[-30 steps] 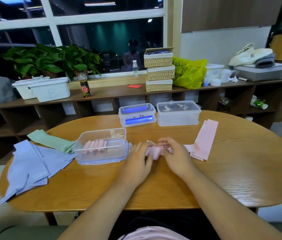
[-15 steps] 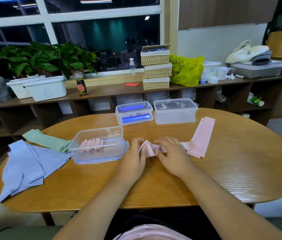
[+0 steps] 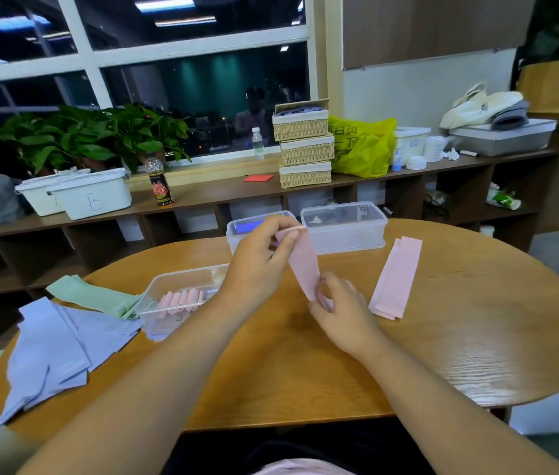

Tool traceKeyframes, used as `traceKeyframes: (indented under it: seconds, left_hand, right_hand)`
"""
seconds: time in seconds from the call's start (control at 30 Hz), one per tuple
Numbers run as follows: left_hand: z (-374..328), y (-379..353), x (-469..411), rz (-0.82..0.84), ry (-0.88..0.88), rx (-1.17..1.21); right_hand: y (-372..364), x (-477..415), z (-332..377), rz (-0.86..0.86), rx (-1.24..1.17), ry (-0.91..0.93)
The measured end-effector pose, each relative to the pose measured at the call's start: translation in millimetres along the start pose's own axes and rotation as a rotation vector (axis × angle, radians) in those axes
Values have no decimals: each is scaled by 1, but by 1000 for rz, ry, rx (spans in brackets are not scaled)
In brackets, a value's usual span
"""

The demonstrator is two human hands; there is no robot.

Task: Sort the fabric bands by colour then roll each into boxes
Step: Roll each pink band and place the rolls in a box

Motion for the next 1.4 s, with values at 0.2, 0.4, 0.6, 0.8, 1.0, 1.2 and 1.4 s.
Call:
traceKeyframes:
  seconds: [0.2,0.4,0.6,0.8,1.0,1.2,1.4]
  left_hand:
    - [-32,31,-42,6,-67,10]
    - [-16,29,-65,34,-11,-58]
    - [66,-50,-69,258,153,-314]
    - [106,-100,-31,300,251,-433]
    - [112,-93,23,213,254,-392]
    - [100,-102,53,291,-9,-406]
    - [100,-115,44,426,38,-562]
  right_hand:
    - [4,10,28,24,-437,-30]
    - [-2,22,28,223,-587,-171]
    - [3,16,-12,-6,-99,-240]
    - [-1,21,-12,10,30,-179]
    - [3,28,-17,11,5,-195]
    - [1,28,-13,22,64,-133]
    - [-2,29,-9,51,176,-87]
Point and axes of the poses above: each hand's wrist, its own x-axis away from the middle knuckle, its own y-axis out of the back of the hand, z = x × y, the point moved 6 cm from there along -x, towards the middle knuckle, and after that the axes turned 14 degrees about -x, right-handed, at the moved point
